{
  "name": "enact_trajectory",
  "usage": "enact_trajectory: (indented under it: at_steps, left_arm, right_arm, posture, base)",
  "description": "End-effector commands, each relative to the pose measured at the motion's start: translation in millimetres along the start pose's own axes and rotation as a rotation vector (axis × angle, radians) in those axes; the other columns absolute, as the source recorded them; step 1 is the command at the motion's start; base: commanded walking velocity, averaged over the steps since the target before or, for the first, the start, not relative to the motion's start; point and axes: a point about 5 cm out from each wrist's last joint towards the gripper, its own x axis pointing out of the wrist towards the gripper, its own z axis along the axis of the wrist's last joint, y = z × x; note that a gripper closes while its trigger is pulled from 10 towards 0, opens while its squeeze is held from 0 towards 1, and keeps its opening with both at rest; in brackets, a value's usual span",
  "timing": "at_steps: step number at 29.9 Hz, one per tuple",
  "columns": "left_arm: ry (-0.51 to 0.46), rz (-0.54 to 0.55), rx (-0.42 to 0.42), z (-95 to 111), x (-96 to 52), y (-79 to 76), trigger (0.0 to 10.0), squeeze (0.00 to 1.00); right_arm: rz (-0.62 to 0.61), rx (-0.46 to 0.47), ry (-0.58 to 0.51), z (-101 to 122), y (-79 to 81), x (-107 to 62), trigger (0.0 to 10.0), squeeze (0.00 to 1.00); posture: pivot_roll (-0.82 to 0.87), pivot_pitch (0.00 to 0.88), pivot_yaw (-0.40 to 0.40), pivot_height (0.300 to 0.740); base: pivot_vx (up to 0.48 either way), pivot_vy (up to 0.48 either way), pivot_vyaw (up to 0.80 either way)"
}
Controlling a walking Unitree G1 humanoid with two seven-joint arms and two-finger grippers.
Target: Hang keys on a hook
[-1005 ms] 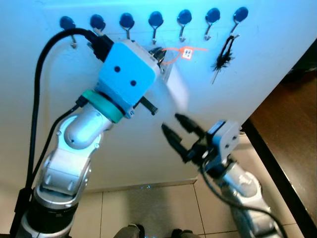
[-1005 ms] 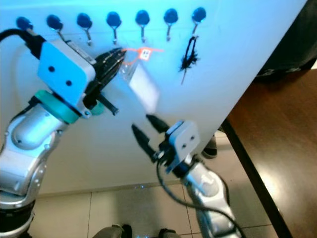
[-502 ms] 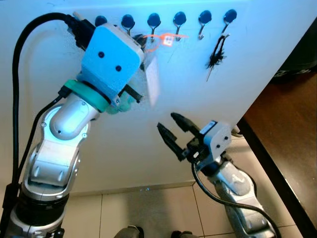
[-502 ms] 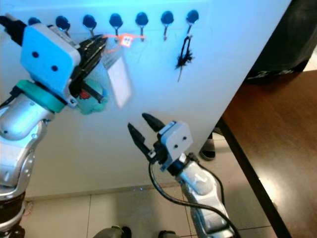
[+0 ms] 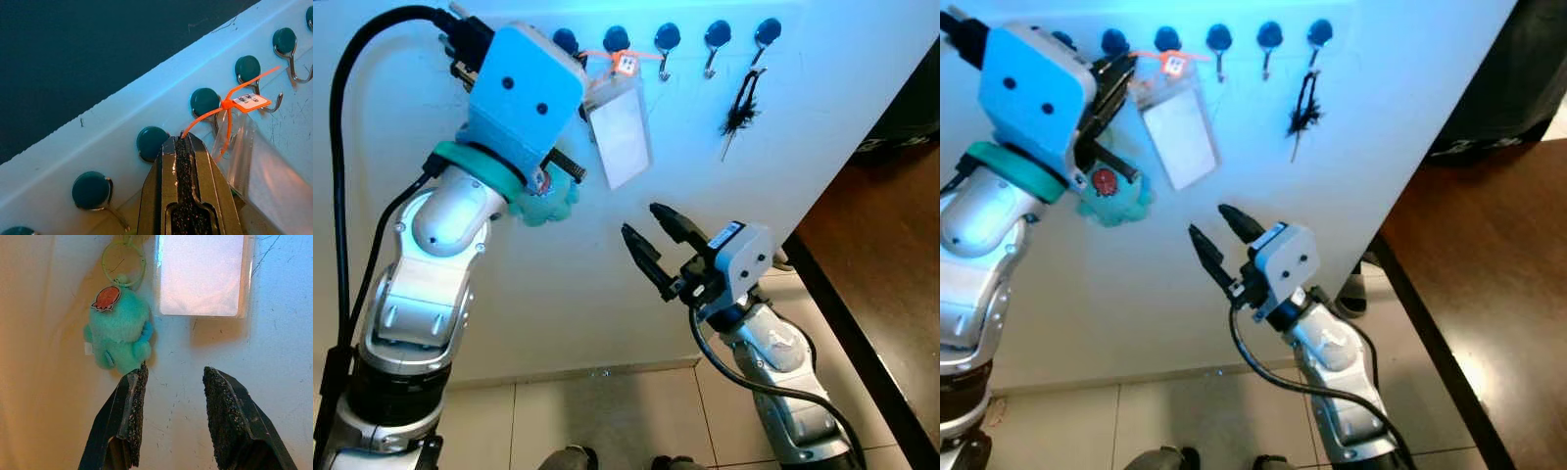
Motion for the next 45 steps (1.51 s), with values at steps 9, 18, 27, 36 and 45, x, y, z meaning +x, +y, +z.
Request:
enact_trajectory:
  at_steps: [9, 18, 27, 36, 45]
  left_arm:
    - [-0.008, -0.005, 0.030, 0, 7.8, -3.8, 10.0, 0.00]
    - [0.075, -0.119, 0.097, -19, 11.2, -24.3, 10.0, 0.00]
    - [0.085, -0.153, 0.133, -21, 9.2, -26.5, 10.0, 0.00]
    - [0.017, -0.062, 0.033, -7, 4.3, -6.9, 10.0, 0.00]
    - [-0.013, -0.121, 0.059, -2, -6.2, -2.4, 10.0, 0.00]
  right_arm:
    - [-0.020, -0.004, 0.006, -3, -1.7, 0.1, 10.0, 0.00]
    - [-0.031, -0.006, 0.005, -4, -2.0, 0.6, 10.0, 0.00]
    - [-0.038, -0.006, 0.006, -4, -1.6, -0.2, 10.0, 0.00]
    - [-0.041, -0.007, 0.010, -5, -1.3, -0.8, 10.0, 0.00]
    - [-0.040, -0.005, 0.016, -6, -1.2, -1.6, 10.0, 0.00]
  posture:
    - [0.12, 0.075, 0.106, 0.740]
    - [0.11, 0.080, 0.115, 0.740]
    - [0.12, 0.085, 0.116, 0.740]
    - [0.12, 0.094, 0.114, 0.740]
    - [0.12, 0.104, 0.110, 0.740]
  base:
    - [0.000, 0.000, 0.00]
    - [0.000, 0.000, 0.00]
    - [0.000, 0.000, 0.00]
    - [0.000, 0.000, 0.00]
    - [0.000, 0.000, 0.00]
